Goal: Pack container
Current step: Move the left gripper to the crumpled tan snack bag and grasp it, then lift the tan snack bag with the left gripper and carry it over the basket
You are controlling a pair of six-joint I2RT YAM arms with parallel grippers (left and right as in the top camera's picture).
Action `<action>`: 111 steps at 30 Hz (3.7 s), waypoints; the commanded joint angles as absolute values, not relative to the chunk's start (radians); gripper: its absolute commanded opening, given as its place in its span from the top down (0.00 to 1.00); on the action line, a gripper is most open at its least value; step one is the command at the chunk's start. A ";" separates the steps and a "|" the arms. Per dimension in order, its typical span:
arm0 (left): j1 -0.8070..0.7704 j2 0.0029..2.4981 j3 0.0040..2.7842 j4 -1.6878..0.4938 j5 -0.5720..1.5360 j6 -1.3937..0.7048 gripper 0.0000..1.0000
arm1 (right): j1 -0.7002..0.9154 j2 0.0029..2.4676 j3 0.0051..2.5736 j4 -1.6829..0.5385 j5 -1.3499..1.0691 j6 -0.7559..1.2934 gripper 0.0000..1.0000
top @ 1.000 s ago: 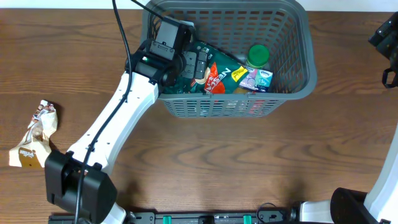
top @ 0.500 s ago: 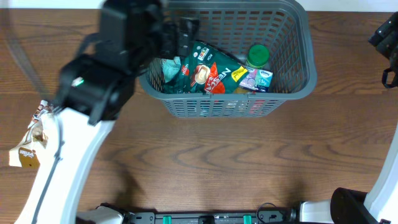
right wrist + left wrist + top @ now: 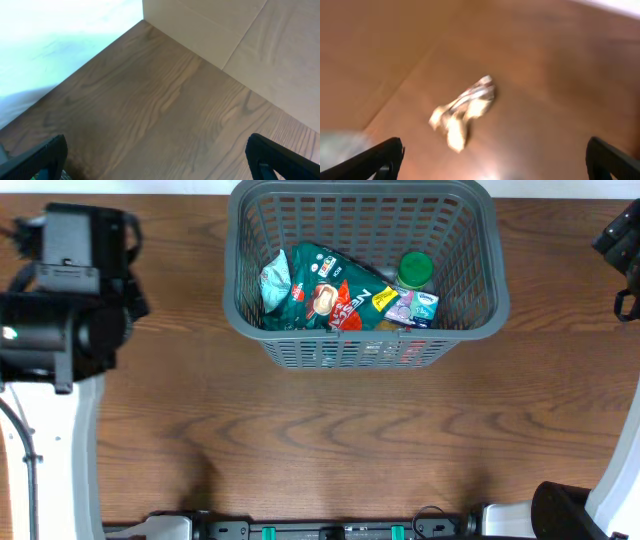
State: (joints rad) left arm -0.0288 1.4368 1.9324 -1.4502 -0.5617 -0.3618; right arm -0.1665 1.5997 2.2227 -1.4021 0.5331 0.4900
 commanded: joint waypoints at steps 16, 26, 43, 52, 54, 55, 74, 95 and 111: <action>0.447 1.494 1.578 -1.356 -0.594 -0.487 0.01 | -0.171 1.597 2.222 -1.404 0.542 0.500 0.01; 0.556 1.496 1.255 -1.069 -0.455 -0.210 0.01 | -0.171 1.597 2.222 -1.404 0.542 0.500 0.01; 0.595 1.665 1.168 -0.910 -0.317 0.132 0.01 | -0.171 1.597 2.222 -1.404 0.542 0.501 0.01; 0.600 1.789 1.168 -0.819 -0.296 0.225 0.01 | -0.171 1.597 2.222 -1.404 0.542 0.501 0.01; 0.606 1.802 1.168 -0.783 -0.296 0.247 0.01 | -0.171 1.597 2.222 -1.404 0.542 0.500 0.01; 0.611 1.805 1.168 -0.767 -0.296 0.255 0.01 | -0.171 1.597 2.222 -1.404 0.542 0.500 0.01; 0.720 1.861 1.168 -0.604 -0.155 0.317 0.05 | -0.171 1.597 2.222 -1.404 0.542 0.500 0.01; 0.684 1.946 1.169 -0.612 0.129 0.185 0.94 | -0.171 1.597 2.222 -1.404 0.542 0.500 0.01; 0.656 1.661 1.333 -0.635 0.654 0.071 0.94 | -0.171 1.597 2.222 -1.404 0.542 0.501 0.01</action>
State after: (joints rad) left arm 0.6777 1.7660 1.2495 -0.6342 0.4950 0.1043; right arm -0.1665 1.5997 2.2227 -1.4021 0.5316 0.4900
